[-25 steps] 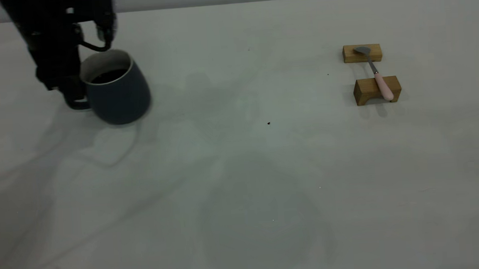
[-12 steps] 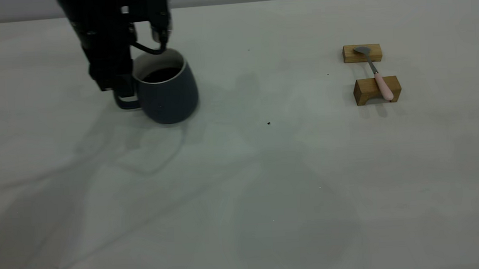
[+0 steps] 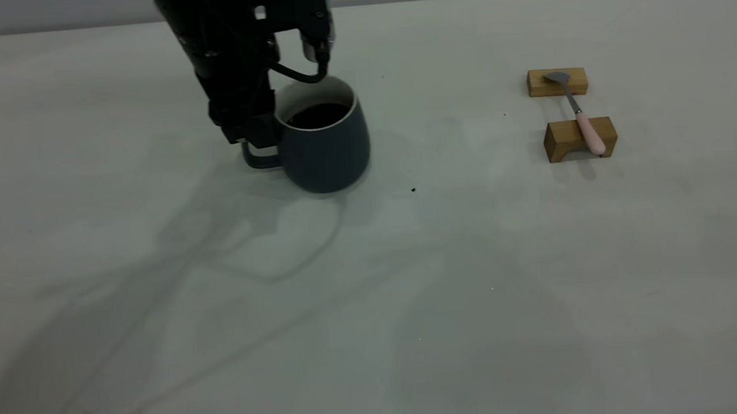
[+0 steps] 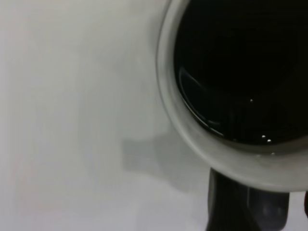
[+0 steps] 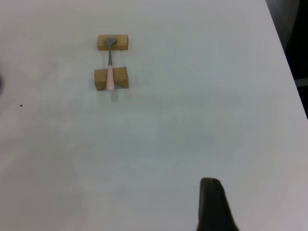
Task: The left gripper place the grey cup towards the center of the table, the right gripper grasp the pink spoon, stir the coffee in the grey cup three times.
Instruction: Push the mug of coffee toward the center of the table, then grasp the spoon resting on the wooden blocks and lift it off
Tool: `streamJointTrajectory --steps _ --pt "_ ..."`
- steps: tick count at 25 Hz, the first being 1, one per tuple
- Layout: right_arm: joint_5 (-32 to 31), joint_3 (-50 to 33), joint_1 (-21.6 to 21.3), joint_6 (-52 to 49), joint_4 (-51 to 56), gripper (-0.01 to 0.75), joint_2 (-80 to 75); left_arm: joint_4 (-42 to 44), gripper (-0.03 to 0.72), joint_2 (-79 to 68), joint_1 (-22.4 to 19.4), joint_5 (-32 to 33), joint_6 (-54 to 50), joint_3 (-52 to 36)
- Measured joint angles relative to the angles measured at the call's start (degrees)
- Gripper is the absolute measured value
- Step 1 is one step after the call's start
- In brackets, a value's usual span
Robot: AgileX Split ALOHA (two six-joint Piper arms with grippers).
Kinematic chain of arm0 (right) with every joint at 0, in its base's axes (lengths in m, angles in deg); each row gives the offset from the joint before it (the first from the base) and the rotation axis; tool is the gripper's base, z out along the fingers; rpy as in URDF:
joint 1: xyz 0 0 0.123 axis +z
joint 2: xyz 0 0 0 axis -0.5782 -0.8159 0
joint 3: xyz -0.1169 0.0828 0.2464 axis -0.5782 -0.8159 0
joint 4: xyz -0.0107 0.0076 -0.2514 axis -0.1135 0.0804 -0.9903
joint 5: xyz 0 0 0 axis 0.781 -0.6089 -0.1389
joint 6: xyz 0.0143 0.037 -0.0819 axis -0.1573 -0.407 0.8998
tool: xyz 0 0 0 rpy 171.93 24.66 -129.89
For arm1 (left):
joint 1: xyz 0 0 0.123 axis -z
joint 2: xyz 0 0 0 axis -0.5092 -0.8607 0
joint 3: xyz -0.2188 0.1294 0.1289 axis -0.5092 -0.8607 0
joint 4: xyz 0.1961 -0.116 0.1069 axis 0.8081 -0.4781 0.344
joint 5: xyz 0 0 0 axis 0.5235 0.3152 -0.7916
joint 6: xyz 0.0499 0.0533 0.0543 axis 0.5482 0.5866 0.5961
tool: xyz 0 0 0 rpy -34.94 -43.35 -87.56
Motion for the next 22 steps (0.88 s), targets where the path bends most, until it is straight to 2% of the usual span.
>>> streamJointTrajectory --steps 5,11,13,17,22 --pt "0.00 0.00 0.00 0.00 0.00 0.511 0.00 -0.37 0.479 0.00 0.29 0.38 -0.27 0.00" --pt "0.00 0.00 0.00 0.00 0.00 0.511 0.00 0.00 0.664 0.43 0.33 3.74 -1.14 0.00" --pt "0.00 0.00 0.00 0.00 0.00 0.511 0.00 0.00 0.680 1.82 0.33 6.92 -2.89 0.47" --pt "0.00 0.00 0.00 0.00 0.00 0.511 0.00 0.42 0.654 8.23 0.33 16.50 -11.62 3.54" --pt "0.00 0.00 0.00 0.00 0.00 0.511 0.00 1.50 0.550 18.99 0.27 32.99 -29.17 7.72"
